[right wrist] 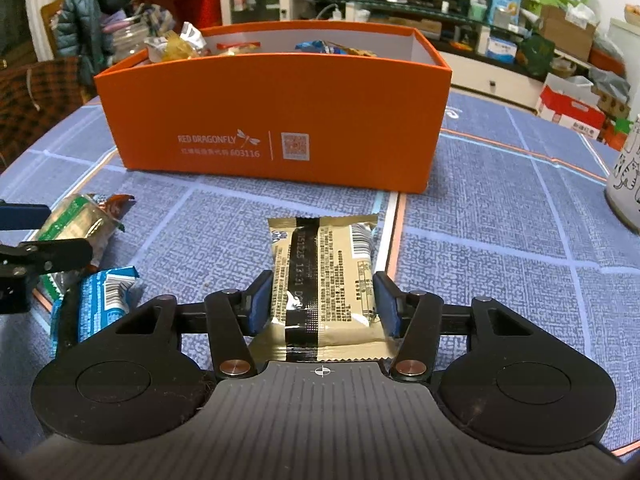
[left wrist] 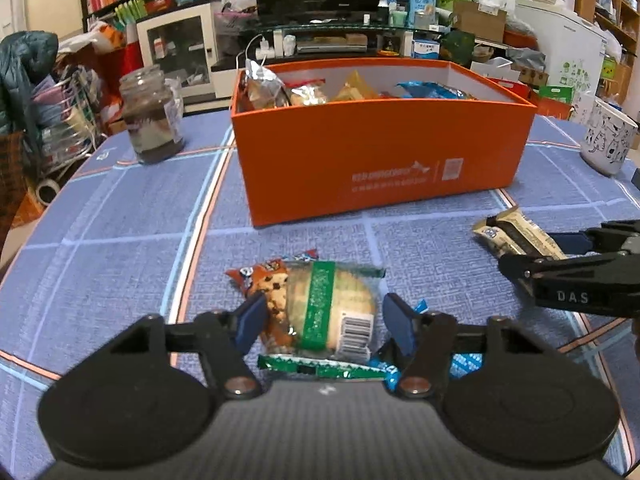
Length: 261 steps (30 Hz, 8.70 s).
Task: Organize snacks
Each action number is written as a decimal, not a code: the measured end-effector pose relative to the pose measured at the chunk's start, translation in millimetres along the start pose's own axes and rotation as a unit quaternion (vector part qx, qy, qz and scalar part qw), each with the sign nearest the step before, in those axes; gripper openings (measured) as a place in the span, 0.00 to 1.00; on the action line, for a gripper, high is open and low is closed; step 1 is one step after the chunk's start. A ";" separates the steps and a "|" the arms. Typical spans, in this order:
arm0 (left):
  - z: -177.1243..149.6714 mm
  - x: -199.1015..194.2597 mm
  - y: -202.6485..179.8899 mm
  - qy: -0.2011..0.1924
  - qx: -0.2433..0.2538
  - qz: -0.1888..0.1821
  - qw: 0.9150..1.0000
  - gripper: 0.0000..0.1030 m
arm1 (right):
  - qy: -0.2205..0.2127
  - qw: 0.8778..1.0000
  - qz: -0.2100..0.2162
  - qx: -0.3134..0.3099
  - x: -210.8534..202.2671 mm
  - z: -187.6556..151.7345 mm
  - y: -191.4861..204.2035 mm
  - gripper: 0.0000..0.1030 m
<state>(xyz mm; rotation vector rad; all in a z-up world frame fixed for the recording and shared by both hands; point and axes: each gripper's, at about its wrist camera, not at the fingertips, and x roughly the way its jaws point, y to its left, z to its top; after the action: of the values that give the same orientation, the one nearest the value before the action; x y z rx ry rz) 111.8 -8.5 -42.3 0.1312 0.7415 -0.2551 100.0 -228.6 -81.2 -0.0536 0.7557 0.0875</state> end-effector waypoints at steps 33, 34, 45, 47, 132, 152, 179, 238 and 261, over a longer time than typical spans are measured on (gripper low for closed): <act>6.1 -9.1 0.1 0.007 -0.001 0.003 1.000 0.46 | -0.005 1.000 0.004 -0.001 -9.1 4.8 1.1 0.35; 6.6 -10.0 0.8 0.006 -0.002 0.003 1.000 0.46 | -0.008 1.000 0.004 -0.001 -11.3 5.7 1.1 0.35; 13.9 -37.3 21.8 -0.023 -0.036 -0.011 0.999 0.46 | -0.041 0.999 0.007 -0.016 -36.8 13.2 12.2 0.35; 14.1 -40.3 23.4 -0.027 -0.038 -0.013 0.999 0.46 | -0.049 0.999 0.006 -0.022 -43.1 15.0 16.0 0.35; 12.2 45.8 21.1 0.043 -0.117 0.057 0.991 0.56 | 0.010 0.999 0.025 -0.034 -34.3 -24.0 33.8 0.48; 30.3 -10.1 12.8 -0.018 -0.045 0.046 0.998 0.44 | -0.070 0.997 0.001 -0.026 -67.9 12.0 35.5 0.38; 32.3 -14.7 6.0 -0.017 -0.026 0.060 0.998 0.44 | -0.057 0.998 0.006 -0.004 -66.1 16.3 37.6 0.38; 174.1 -5.2 -0.9 -0.048 -0.037 0.054 0.997 0.93 | -0.107 0.991 0.003 0.082 -73.3 189.0 -17.9 0.93; 28.8 -32.7 16.2 0.020 -0.092 0.096 0.991 0.93 | 0.026 0.998 -0.050 0.018 -77.2 27.7 45.4 0.94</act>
<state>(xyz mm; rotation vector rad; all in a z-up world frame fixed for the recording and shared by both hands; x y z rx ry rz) 111.8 7.0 1.5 0.0328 0.7833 -0.0009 58.5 -185.9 -8.8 -0.0600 0.8053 -0.0234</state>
